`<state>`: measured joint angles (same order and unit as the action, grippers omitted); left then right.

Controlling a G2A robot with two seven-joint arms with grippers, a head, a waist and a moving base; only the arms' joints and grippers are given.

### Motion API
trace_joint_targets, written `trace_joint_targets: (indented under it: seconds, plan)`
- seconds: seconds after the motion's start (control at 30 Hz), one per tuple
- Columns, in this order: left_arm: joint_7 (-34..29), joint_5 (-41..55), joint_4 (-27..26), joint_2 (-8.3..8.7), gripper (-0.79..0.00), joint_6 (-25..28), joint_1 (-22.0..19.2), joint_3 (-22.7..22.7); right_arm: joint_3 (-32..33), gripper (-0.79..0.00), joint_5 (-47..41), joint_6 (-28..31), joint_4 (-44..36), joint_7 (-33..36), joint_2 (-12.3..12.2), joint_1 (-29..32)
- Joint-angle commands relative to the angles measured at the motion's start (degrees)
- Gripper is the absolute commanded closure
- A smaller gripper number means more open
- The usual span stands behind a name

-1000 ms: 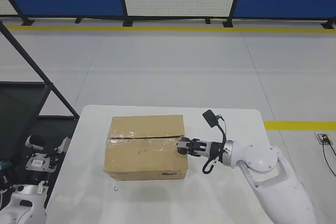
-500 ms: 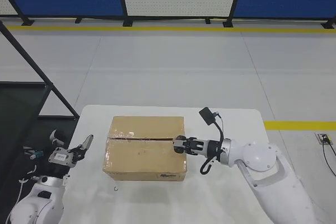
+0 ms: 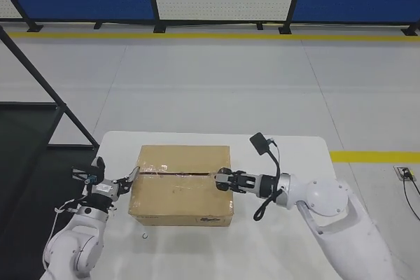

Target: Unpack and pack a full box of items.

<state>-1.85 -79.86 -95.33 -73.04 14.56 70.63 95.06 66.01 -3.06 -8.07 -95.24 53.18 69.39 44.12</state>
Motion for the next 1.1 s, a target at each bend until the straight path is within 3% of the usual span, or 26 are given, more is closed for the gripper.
trace_joint_targets:
  seconds: [0.0,0.5,1.07]
  plan:
    - [-0.16,-0.09,0.62,-0.01,-0.785,-0.47,-0.57,-0.59,-0.13,0.0,-0.28,1.02,-0.17,-0.68,0.05,-0.09]
    - [-0.94,3.73,0.9,0.41,-0.785,-0.04,-0.8,-0.17,-2.41,0.0,0.24,4.42,-0.76,-0.56,0.29,-3.13]
    - [-1.36,1.65,4.46,0.7,-0.785,-2.03,-3.06,-2.77,-3.43,0.0,0.61,4.84,-1.86,-0.92,0.27,-3.95]
